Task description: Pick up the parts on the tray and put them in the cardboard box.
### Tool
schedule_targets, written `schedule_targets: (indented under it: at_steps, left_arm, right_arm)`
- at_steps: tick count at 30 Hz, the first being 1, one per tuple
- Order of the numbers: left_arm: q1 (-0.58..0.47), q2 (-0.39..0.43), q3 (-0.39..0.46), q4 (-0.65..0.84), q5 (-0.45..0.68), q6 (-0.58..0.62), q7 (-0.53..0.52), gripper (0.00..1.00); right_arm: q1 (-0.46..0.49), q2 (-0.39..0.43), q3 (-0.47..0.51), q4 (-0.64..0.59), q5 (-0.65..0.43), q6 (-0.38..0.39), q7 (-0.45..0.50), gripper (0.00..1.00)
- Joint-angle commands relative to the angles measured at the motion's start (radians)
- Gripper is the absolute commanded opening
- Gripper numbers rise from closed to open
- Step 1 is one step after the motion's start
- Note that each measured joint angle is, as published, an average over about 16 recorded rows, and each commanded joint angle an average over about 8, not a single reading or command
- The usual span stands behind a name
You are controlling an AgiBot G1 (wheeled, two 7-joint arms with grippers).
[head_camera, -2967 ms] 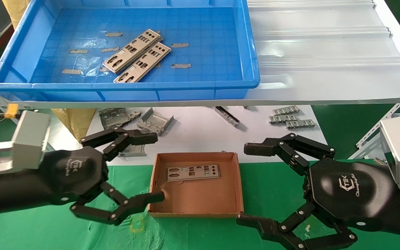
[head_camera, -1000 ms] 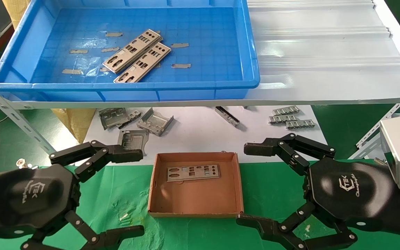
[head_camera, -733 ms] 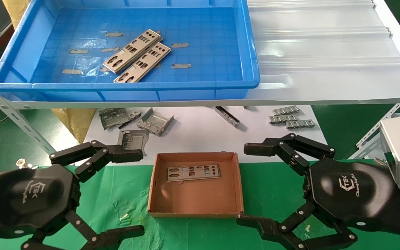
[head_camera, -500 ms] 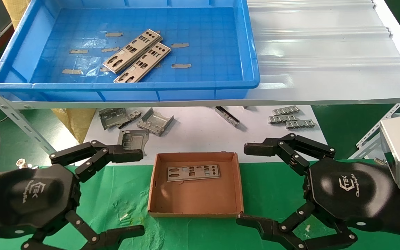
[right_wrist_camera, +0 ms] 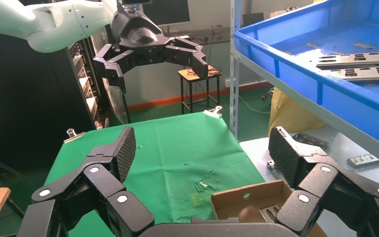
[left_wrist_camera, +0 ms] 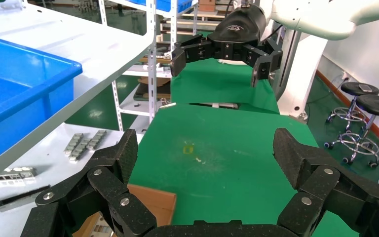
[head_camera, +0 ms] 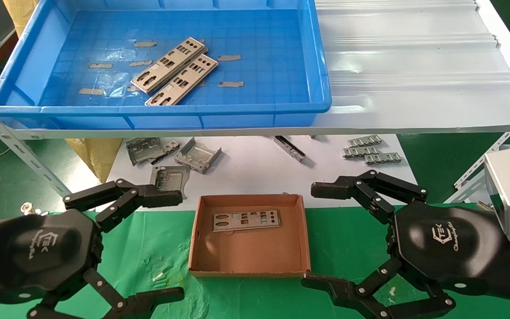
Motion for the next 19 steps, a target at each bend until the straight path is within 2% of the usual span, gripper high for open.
schedule_targets:
  at_steps: [1,19]
  left_arm:
    - [0.000,0.000,0.000,0.000,0.000,0.000,0.000,1.00]
    - [0.000,0.000,0.000,0.000,0.000,0.000,0.000,1.00]
  right_arm:
    - [0.000,0.000,0.000,0.000,0.000,0.000,0.000,1.00]
    - [0.000,0.000,0.000,0.000,0.000,0.000,0.000,1.00]
